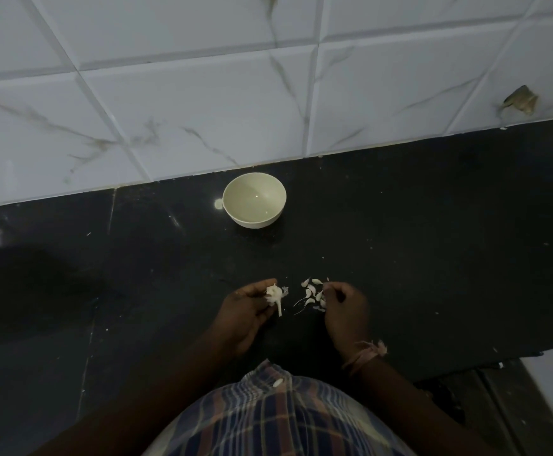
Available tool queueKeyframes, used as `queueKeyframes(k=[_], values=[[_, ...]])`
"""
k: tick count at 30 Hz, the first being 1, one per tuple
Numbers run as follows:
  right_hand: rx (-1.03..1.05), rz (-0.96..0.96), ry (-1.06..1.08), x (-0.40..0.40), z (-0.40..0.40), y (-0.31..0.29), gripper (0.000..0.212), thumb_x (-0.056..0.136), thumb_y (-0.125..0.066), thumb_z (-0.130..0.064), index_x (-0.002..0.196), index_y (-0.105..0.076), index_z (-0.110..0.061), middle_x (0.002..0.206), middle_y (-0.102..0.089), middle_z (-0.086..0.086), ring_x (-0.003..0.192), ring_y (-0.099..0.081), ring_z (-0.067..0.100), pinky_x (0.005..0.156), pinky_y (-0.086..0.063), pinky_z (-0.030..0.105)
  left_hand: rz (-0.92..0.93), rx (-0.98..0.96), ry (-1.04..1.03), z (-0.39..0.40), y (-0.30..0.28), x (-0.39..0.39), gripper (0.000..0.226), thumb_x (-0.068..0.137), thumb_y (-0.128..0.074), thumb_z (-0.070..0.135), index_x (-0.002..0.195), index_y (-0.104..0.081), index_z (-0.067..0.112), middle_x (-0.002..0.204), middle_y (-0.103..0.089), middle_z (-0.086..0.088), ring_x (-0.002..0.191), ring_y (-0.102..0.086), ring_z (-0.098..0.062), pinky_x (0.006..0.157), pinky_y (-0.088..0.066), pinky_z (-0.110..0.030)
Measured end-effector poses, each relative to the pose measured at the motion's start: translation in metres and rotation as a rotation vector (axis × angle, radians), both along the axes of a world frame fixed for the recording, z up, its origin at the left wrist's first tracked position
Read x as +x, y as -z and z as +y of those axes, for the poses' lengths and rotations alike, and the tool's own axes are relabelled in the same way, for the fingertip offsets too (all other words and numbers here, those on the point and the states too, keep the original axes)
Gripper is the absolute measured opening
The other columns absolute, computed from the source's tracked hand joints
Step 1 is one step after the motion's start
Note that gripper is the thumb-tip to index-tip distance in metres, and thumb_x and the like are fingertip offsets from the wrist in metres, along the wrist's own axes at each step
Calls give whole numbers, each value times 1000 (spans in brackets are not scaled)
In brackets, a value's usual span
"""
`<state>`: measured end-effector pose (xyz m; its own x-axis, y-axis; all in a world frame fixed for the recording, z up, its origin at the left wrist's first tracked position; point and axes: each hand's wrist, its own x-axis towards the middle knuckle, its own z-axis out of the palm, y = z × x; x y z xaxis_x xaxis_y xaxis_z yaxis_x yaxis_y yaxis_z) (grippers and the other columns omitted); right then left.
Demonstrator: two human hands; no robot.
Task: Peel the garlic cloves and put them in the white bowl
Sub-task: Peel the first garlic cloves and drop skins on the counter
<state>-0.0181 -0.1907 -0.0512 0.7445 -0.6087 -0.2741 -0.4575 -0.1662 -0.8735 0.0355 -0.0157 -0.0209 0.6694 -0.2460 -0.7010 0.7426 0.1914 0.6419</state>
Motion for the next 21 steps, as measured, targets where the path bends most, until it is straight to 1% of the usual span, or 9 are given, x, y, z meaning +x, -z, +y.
queueKeyframes(k=[1,3,5,9,11,13,16,18,21], values=[[17,-12,-62,-2,5,-5,11,100,-62,-21,96,-73,-22,91,-70,-9,86,-65,5,73,-50,20,-7,-8,1,0,0,-1,42,99,-40,-14,113,-71,11,118,-72,-10,109,-67,-19,81,-54,-25],[73,-29,-190,-3,19,-15,9,98,-64,-24,96,-72,-26,93,-71,-11,85,-66,4,75,-53,21,-13,-22,-2,1,-1,-3,43,98,-41,-15,113,-72,11,118,-73,-10,108,-69,-19,80,-55,-26],[115,-53,-266,-2,33,-22,8,97,-65,-23,96,-71,-29,92,-72,-10,82,-68,5,73,-55,21,-21,-48,-9,3,-1,-6,42,98,-42,-15,113,-72,9,114,-75,-11,101,-72,-19,75,-58,-25],[211,-97,-293,0,47,-31,6,94,-70,-21,100,-73,-21,89,-75,-4,76,-70,6,66,-55,18,-55,-86,-32,10,-2,-10,31,97,-50,-13,116,-69,2,105,-77,-15,87,-77,-21,68,-60,-25],[259,-109,-287,-1,49,-33,7,94,-70,-17,100,-74,-15,88,-76,0,74,-71,11,63,-56,21,-74,-84,-36,13,-2,-10,29,96,-54,-11,119,-68,0,106,-76,-18,87,-76,-25,71,-61,-31],[307,-112,-273,-1,51,-35,7,93,-71,-13,100,-74,-12,89,-76,3,77,-73,16,63,-57,23,-85,-82,-35,15,-2,-11,31,92,-61,-8,121,-67,0,111,-74,-23,90,-75,-30,77,-62,-38],[338,-121,-273,1,52,-38,7,91,-72,-9,98,-75,-10,89,-77,4,80,-74,16,64,-58,23,-117,-62,-25,18,-3,-13,37,83,-73,1,120,-68,2,114,-73,-24,97,-74,-36,81,-61,-43],[333,-120,-276,3,51,-40,8,91,-72,-7,97,-76,-10,88,-77,4,78,-74,14,64,-58,21,-147,-65,-14,19,-5,-13,40,79,-74,5,118,-69,1,113,-73,-24,98,-74,-36,81,-61,-43],[303,-114,-274,6,50,-42,8,92,-71,-7,97,-76,-11,87,-77,2,77,-74,13,62,-57,20,-156,-74,-25,17,-7,-12,29,89,-67,-5,117,-70,0,109,-75,-24,90,-76,-31,72,-63,-35]])
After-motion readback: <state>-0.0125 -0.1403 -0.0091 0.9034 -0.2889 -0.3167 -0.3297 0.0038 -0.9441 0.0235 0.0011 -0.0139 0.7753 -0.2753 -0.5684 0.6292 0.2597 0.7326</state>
